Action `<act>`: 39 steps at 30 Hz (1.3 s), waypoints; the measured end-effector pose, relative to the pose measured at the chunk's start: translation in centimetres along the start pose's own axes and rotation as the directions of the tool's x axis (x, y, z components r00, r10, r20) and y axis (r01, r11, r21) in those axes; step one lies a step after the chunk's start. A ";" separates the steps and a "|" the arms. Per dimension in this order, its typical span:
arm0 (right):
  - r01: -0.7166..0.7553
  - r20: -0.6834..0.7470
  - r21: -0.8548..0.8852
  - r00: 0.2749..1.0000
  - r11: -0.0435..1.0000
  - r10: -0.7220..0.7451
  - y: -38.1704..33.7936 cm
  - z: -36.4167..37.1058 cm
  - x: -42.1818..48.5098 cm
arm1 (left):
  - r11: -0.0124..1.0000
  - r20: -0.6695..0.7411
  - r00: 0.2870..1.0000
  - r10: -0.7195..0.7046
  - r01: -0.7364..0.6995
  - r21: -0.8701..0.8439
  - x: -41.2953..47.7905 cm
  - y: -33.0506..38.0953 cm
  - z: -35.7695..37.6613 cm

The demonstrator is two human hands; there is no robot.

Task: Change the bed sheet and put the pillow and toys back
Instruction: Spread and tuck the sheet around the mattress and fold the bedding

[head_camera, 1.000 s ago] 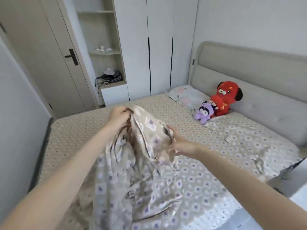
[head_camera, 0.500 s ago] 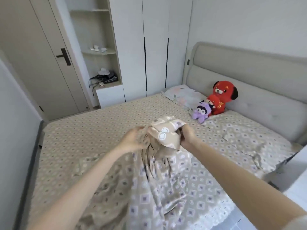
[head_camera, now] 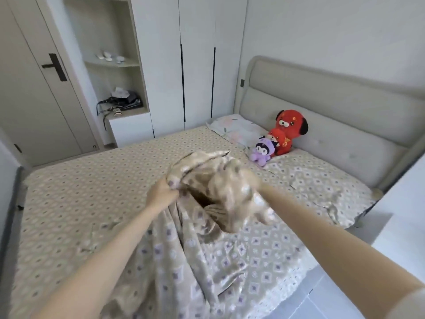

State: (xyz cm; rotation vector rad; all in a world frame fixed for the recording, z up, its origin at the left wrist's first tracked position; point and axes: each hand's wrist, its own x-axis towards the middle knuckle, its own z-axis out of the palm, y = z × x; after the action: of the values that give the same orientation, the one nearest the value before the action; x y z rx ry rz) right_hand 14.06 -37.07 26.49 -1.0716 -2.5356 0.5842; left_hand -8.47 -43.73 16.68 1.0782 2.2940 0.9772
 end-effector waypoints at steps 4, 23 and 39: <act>0.189 0.533 -0.547 0.830 0.816 0.166 2.3 5.1 -0.6 | 0.988 -0.197 0.979 0.058 -0.085 -0.128 1.8 3.3 -5.9; -0.328 -0.282 -0.752 0.944 0.572 0.171 2.8 3.8 3.8 | 0.895 -0.123 0.984 0.131 -0.064 0.442 1.5 -7.0 -8.1; -0.023 -0.307 -0.641 0.924 0.767 -0.228 1.4 4.9 3.5 | 0.988 0.180 0.979 -0.094 0.114 -0.105 -3.0 -4.8 6.3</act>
State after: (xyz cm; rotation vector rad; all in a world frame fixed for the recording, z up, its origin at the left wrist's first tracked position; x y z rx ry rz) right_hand 10.39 -34.85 22.04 -1.0890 -2.4540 -0.5299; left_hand -5.10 -45.69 9.16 0.9467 2.1041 0.9230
